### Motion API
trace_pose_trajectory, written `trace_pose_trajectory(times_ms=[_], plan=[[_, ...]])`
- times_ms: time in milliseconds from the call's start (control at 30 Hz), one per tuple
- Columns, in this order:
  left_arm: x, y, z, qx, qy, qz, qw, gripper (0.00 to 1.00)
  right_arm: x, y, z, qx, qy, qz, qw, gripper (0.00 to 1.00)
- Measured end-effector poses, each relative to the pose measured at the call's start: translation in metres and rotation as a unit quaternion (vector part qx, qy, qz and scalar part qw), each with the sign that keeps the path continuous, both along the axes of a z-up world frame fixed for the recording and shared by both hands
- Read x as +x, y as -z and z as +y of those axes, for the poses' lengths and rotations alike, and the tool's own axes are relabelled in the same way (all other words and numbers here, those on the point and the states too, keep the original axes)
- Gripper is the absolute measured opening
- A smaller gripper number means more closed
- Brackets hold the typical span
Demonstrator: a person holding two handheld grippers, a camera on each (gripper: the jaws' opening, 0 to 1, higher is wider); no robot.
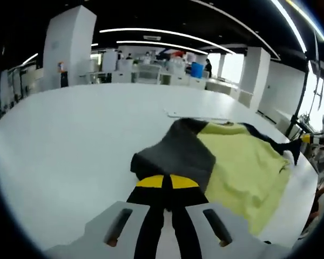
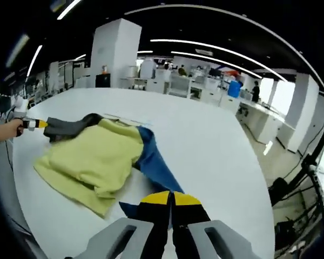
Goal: Fold the garment on the visible template until the final outline fits inside the template.
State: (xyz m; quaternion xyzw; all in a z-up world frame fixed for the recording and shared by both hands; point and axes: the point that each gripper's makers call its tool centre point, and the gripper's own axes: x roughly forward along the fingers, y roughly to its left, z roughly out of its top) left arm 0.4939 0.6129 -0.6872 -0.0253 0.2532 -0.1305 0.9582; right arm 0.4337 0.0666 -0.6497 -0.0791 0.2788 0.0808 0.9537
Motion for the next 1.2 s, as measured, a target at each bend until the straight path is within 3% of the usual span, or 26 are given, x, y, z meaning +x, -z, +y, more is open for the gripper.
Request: trace_pose_trajectory(times_ms=[100, 233, 333, 633, 900, 1200], plan=[[0.009, 0.001, 0.014, 0.012, -0.007, 0.003, 0.9999, 0.00, 0.010, -0.005, -0.010, 0.014, 0.015, -0.003, 0.9998, 0.00], [0.019, 0.005, 0.025, 0.018, -0.013, 0.010, 0.9997, 0.00, 0.022, -0.001, -0.028, 0.009, 0.036, 0.006, 0.9993, 0.00], [0.027, 0.012, 0.033, 0.032, -0.014, 0.020, 0.9992, 0.00, 0.031, 0.005, -0.039, 0.030, 0.055, 0.014, 0.9979, 0.00], [0.050, 0.031, 0.058, 0.059, -0.027, 0.046, 0.9968, 0.00, 0.055, 0.034, -0.078, 0.029, 0.098, 0.054, 0.9933, 0.00], [0.062, 0.048, 0.074, 0.092, -0.027, 0.072, 0.9928, 0.00, 0.075, 0.074, -0.104, 0.012, 0.113, 0.096, 0.9889, 0.00], [0.068, 0.052, 0.082, 0.077, -0.052, 0.074, 0.9929, 0.00, 0.084, 0.095, -0.128, 0.002, 0.133, 0.127, 0.9829, 0.00]])
